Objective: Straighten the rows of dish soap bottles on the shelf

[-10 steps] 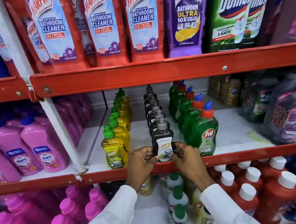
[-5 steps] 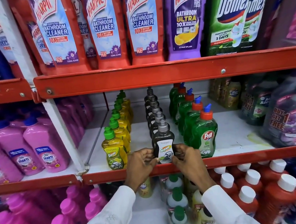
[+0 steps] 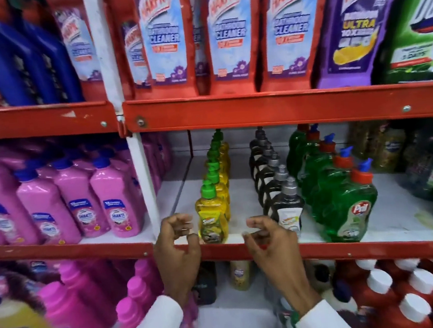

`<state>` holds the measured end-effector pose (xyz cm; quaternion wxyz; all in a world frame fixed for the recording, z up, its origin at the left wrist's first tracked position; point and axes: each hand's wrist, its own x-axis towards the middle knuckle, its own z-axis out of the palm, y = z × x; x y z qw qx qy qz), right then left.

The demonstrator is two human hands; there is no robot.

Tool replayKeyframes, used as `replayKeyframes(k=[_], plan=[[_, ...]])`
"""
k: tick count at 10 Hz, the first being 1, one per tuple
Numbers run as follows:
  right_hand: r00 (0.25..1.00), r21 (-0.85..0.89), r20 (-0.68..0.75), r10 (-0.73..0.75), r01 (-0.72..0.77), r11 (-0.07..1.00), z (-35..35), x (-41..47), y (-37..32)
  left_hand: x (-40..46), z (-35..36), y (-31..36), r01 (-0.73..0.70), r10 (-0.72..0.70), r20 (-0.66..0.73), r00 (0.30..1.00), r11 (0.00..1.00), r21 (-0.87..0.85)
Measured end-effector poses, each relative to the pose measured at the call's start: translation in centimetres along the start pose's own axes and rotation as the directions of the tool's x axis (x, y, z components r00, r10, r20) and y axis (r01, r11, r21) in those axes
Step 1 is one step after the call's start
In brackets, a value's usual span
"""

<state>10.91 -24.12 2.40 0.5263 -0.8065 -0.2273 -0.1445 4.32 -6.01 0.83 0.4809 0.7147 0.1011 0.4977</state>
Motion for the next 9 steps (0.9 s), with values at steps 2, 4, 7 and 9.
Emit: replayKeyframes(k=[2, 4, 7, 9], plan=[[0.959, -0.022, 0.277, 0.061, -0.057, 0.998, 4.5, 2.4, 0.6, 3.1, -1.3, -4.5, 0.086, -0.144, 0.387, 0.911, 0.983, 0.162], [0.95, -0.019, 0.298, 0.097, -0.096, 0.995, 5.1, 3.2, 1.3, 3.9, -1.1, -5.5, 0.077, -0.118, 0.478, 0.87, 0.992, 0.105], [0.958, 0.026, 0.243, 0.153, -0.165, 0.986, 5.1, 2.8, 1.4, 3.6, -0.8, -5.5, 0.155, -0.156, 0.475, 0.866, 0.987, 0.043], [0.96, 0.024, 0.213, 0.18, -0.19, 0.982, 4.3, 2.1, -0.4, 3.5, -1.4, -4.3, 0.164, -0.16, 0.481, 0.862, 0.986, 0.033]])
